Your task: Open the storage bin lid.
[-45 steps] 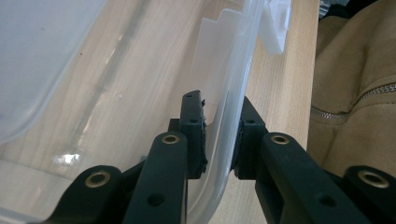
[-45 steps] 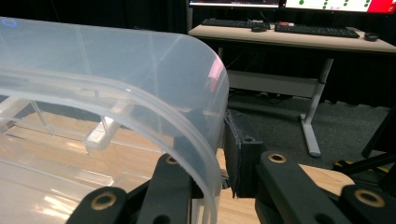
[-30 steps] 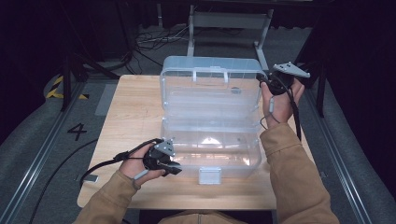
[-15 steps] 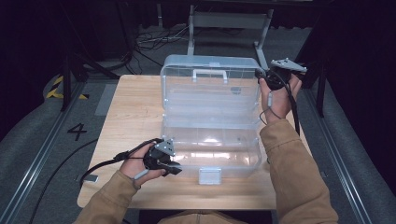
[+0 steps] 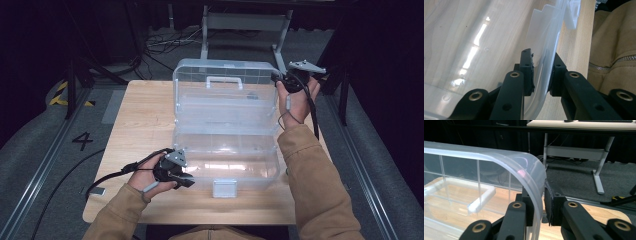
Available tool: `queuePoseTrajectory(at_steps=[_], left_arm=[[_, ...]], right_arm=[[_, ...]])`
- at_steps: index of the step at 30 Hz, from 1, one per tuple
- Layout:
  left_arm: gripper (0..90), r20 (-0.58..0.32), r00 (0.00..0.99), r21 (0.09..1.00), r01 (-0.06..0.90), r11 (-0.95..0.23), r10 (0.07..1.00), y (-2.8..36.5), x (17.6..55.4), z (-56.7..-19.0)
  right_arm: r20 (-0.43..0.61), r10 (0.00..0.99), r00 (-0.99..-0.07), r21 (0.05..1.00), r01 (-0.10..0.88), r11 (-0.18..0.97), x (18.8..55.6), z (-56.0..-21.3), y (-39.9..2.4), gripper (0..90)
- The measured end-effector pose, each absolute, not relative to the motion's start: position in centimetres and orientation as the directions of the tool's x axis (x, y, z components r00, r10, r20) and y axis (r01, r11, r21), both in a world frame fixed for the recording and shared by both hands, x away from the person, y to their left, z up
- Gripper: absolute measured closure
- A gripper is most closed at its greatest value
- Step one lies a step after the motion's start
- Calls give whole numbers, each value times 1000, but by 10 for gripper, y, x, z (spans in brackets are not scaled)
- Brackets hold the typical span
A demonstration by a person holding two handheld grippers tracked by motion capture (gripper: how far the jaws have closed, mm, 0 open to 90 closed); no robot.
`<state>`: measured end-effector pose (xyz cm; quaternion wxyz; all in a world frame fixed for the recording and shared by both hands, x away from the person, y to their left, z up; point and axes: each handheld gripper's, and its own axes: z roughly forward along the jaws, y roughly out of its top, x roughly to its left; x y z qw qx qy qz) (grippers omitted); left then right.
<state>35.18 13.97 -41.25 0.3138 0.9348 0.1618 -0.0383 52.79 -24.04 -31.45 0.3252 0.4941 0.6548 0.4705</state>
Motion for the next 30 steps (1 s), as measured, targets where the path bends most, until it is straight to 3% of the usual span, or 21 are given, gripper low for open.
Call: queuePoseTrajectory(at_steps=[30], left_arm=[[778,-182,943,568,332,-753,278,139,353,-412]], right_arm=[[66,928,-366,929,363,78,560,-331,-250,781]])
